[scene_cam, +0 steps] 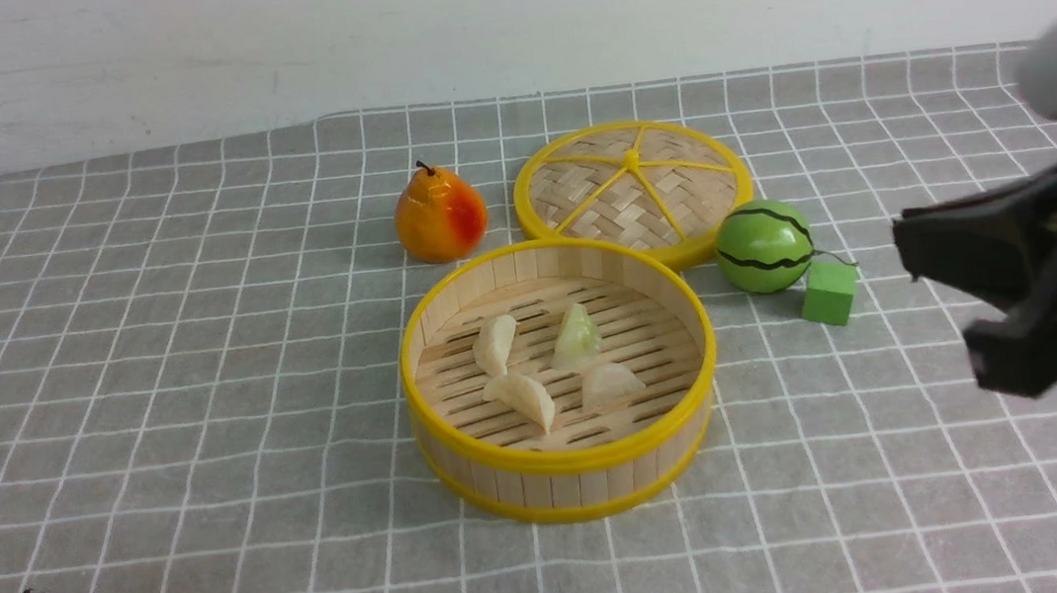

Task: Put the dumplings into the steamer on the table with the grey tablecloth.

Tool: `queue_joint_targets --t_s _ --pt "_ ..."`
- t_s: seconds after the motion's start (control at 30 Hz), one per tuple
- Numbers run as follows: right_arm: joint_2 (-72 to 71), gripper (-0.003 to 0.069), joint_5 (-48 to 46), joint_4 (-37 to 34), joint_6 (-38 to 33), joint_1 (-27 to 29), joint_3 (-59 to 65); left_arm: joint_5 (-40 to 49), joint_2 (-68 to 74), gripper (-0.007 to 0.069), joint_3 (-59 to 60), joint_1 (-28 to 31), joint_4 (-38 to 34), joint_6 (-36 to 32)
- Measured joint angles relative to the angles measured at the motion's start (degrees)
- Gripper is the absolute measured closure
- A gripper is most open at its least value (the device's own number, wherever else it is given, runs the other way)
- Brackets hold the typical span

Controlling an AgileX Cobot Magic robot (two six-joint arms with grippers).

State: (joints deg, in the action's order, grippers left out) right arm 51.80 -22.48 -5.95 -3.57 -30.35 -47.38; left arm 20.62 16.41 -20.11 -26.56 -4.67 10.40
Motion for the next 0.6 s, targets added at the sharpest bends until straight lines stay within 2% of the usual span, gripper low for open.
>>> queue_joint_targets --t_s 0.23,0.6 --pt "-5.2 0.0675 -1.0 0.0 0.0 0.0 2.6 0.1 0.0 0.0571 0.1 0.0 0.0 0.0" --pt "-5.4 0.0669 -2.9 0.4 -0.1 0.0 2.7 0.1 0.0 0.0559 0.1 0.0 0.0 0.0"
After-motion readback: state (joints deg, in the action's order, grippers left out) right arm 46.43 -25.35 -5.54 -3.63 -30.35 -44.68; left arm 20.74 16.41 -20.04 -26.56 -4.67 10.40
